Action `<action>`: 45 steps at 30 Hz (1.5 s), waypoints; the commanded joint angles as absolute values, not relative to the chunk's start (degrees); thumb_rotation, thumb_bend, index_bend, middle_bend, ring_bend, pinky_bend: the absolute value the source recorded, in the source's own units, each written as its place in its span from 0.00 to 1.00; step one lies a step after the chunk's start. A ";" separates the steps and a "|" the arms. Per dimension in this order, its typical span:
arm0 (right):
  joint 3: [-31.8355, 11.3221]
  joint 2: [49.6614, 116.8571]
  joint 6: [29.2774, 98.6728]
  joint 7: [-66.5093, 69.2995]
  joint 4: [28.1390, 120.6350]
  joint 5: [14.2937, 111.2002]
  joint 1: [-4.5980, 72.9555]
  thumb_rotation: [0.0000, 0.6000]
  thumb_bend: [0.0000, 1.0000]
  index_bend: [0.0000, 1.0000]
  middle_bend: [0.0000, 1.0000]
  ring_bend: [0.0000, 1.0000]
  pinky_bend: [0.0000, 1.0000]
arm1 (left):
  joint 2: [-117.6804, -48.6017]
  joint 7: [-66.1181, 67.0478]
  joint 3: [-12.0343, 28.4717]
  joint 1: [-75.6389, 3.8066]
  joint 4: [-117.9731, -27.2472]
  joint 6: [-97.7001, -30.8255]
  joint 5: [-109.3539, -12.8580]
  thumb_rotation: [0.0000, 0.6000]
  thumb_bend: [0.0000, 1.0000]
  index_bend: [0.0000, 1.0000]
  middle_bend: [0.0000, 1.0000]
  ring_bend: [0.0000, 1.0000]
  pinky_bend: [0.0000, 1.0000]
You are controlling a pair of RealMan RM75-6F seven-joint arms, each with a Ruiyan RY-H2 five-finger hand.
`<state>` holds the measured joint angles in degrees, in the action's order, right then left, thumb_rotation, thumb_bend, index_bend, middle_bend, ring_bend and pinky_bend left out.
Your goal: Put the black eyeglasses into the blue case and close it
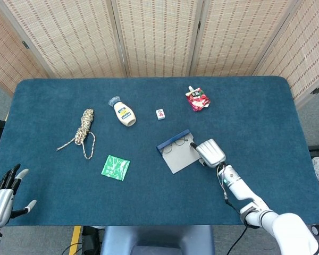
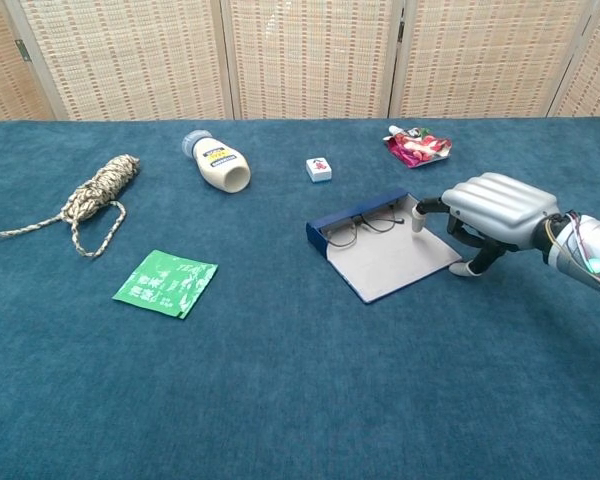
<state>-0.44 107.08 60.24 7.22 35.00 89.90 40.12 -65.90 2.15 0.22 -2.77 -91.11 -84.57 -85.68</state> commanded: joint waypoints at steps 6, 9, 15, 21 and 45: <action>-0.63 107.66 62.29 8.96 33.96 90.56 40.13 1.00 0.34 0.36 0.90 1.00 0.99 | -65.76 1.89 0.29 -2.68 -90.90 -84.77 -85.70 1.00 0.25 0.13 0.03 0.08 0.26; -1.06 107.50 62.67 9.27 34.05 90.52 40.49 1.00 0.35 0.36 0.90 1.00 0.99 | -65.77 1.82 0.32 -2.72 -90.87 -84.73 -85.70 1.00 0.25 0.13 0.03 0.08 0.26; -1.90 107.59 62.66 9.07 34.36 90.41 41.63 1.00 0.36 0.36 0.90 1.00 0.99 | -65.85 1.87 0.21 -2.85 -90.83 -84.34 -85.71 1.00 0.25 0.13 0.03 0.08 0.26; -3.29 108.59 62.57 8.79 35.28 90.31 43.90 1.00 0.37 0.37 0.90 1.00 0.99 | -65.62 1.94 0.29 -2.82 -90.97 -84.33 -85.48 1.00 0.25 0.13 0.03 0.08 0.26; -0.05 101.65 67.25 6.71 46.90 91.87 39.43 1.00 0.49 0.72 0.93 1.00 0.99 | -65.14 1.43 0.09 -2.68 -91.13 -84.34 -85.77 1.00 0.25 0.13 0.03 0.08 0.26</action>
